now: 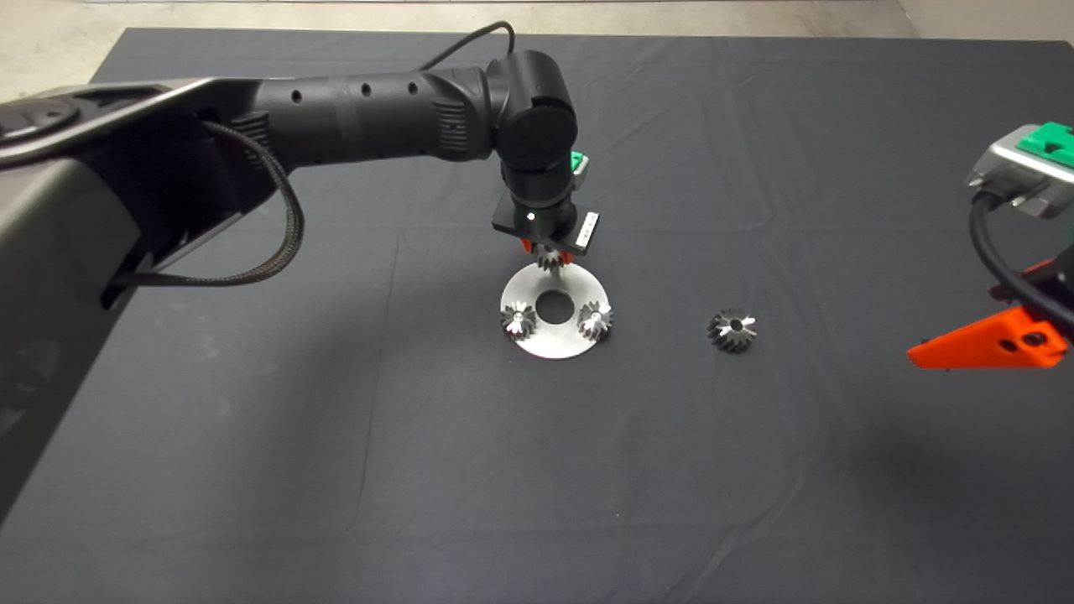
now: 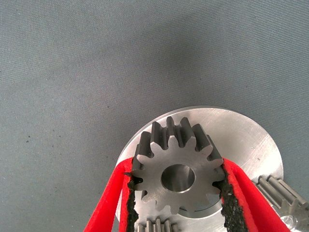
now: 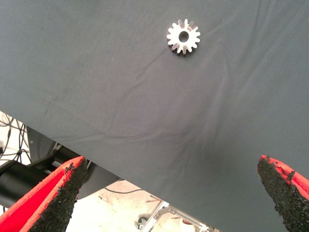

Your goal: Remove an incorrectly installed larger gear and replace it with the correct smaller gear

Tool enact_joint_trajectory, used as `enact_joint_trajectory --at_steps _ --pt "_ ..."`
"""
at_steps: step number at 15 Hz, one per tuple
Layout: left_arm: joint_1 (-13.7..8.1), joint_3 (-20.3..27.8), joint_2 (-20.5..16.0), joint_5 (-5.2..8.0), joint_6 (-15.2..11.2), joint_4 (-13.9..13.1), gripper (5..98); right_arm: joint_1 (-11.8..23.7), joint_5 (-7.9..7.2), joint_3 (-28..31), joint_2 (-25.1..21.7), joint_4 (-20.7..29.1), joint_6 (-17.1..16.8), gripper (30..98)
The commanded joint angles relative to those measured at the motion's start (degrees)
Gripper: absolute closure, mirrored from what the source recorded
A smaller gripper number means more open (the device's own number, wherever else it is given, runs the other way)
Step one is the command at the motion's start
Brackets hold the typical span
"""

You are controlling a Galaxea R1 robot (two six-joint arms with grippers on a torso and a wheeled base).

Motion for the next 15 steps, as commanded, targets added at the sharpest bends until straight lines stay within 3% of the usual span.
enact_joint_trajectory --at_steps 1,7,12,15 --pt "-1.0 0.4 0.3 0.62 -1.0 -0.4 69.2 0.8 0.17 0.2 -0.3 1.4 0.4 35.2" --pt "-1.3 0.5 0.3 0.44 -1.3 -0.8 69.2 0.8 0.25 0.2 -0.3 1.4 0.4 35.2" --pt "-1.5 0.9 0.3 -1.84 -1.3 -1.6 69.2 0.8 0.25 0.1 -0.3 1.4 0.4 35.2" --pt "-1.5 0.8 0.3 -2.13 -1.3 -1.6 69.2 0.8 0.17 0.2 -0.3 1.4 0.4 35.2"
